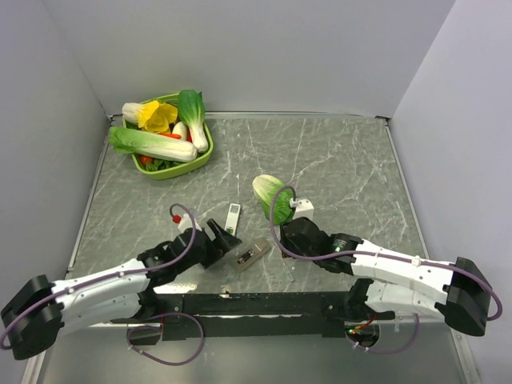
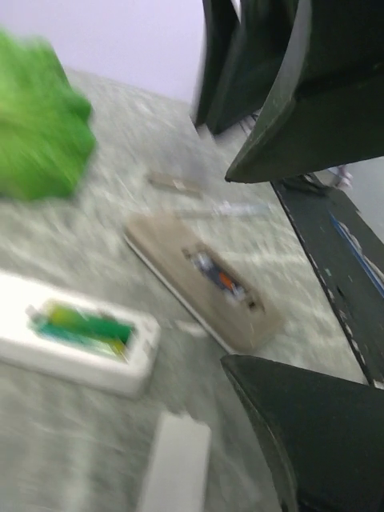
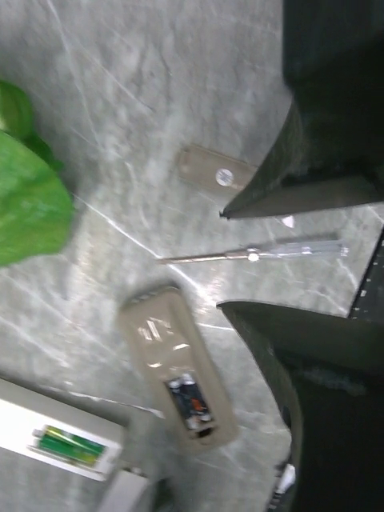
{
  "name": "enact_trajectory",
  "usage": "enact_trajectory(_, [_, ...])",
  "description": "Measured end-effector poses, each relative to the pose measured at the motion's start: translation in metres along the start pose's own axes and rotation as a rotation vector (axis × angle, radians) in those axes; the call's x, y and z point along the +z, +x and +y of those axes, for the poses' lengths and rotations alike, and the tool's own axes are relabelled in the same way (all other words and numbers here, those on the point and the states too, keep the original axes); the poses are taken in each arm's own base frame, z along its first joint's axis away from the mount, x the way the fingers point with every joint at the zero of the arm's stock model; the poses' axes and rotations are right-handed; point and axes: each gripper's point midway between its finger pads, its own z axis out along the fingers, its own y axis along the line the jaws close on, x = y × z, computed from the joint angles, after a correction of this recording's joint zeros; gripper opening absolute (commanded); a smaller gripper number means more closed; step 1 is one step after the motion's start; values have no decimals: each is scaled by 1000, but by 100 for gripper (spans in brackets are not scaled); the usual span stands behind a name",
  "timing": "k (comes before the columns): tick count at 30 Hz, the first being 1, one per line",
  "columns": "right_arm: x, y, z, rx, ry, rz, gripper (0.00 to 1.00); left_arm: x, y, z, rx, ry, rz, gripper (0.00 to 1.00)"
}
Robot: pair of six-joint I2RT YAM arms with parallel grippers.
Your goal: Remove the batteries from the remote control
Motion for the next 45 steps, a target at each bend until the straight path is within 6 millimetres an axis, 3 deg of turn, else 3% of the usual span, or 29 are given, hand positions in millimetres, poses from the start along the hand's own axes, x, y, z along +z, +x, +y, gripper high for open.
enact_trajectory(6, [3,44,-12,11,-24,105,41,-20,-50,-61,53,97,-148,92])
enact_trajectory(9, [6,63,-17,13,-20,153,41,-22,-67,-72,78,114,-177,90])
enact_trajectory(12, [9,73,-19,16,-19,178,42,-12,-69,-65,106,85,-146,88])
enact_trajectory(18, [10,86,-13,12,-41,210,42,4,-53,-52,166,33,-35,87])
enact_trajectory(28, [6,88,-5,10,-51,216,47,2,-57,-56,189,58,-15,88])
enact_trajectory(33, [4,83,10,66,-100,207,48,2,-61,-55,184,61,-15,87])
enact_trajectory(40, [11,93,23,140,-92,247,50,1,-66,-56,171,71,-10,86])
enact_trajectory(45, [13,84,43,206,-90,253,52,1,-66,-59,169,86,-5,87])
